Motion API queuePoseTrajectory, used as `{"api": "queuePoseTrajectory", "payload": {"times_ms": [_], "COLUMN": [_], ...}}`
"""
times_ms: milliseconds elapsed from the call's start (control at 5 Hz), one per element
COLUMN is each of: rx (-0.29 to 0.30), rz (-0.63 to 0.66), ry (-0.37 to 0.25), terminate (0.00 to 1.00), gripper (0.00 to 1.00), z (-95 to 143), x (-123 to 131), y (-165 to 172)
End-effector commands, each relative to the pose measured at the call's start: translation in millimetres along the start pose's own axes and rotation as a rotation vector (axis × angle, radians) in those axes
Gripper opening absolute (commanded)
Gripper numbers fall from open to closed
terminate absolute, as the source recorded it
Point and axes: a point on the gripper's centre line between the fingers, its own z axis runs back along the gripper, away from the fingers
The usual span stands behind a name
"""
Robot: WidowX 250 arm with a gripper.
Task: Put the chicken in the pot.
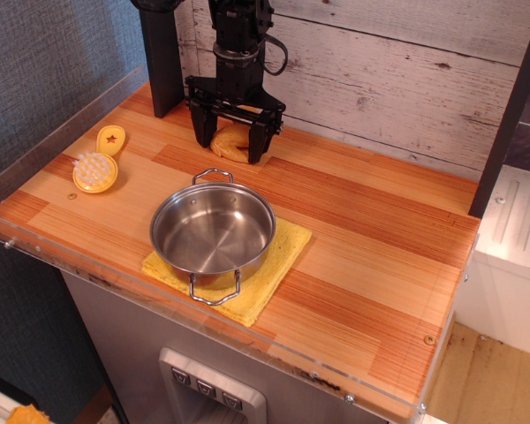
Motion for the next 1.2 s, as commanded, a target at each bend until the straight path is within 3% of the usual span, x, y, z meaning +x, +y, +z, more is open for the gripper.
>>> {"api": "queuePoseTrajectory", "payload": {"times_ms": [0,200,600,800,1000], "rx": [0.028,0.033,-0.016,-0.041,-0.062], "rz": [0.028,0.032,0.024,0.034,0.034], "ry": [0.025,0.026,-0.077,-0.155,-0.191], "terminate": [0.0,0.0,0.0,0.0,0.0], "gripper": [1.0,0.0,0.0,0.0,0.0], "z": [-12.5,-15.4,24.5,57.4,79.8], "x": [-2.8,-6.6,-8.1,-18.2,-29.7], "y": [8.9,16.0,23.4,19.6,19.3]}}
